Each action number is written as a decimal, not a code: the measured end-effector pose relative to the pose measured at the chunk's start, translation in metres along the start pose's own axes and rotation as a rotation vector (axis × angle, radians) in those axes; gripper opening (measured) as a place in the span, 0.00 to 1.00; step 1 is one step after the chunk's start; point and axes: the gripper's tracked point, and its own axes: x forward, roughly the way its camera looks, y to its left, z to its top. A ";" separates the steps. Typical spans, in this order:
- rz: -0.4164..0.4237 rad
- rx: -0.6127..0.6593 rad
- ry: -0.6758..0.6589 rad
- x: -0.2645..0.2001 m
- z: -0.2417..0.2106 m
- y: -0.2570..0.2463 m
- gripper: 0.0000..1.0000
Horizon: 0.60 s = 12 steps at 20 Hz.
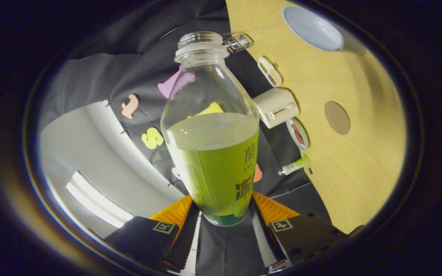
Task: Take the bottle from table, then pour the juice into the cup, finally place the bottle on the coaster
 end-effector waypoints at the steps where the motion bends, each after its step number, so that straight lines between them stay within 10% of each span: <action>1: -0.006 -0.022 0.001 -0.001 -0.001 0.000 0.75; 12: -0.288 -0.375 0.053 0.006 -0.021 -0.059 0.75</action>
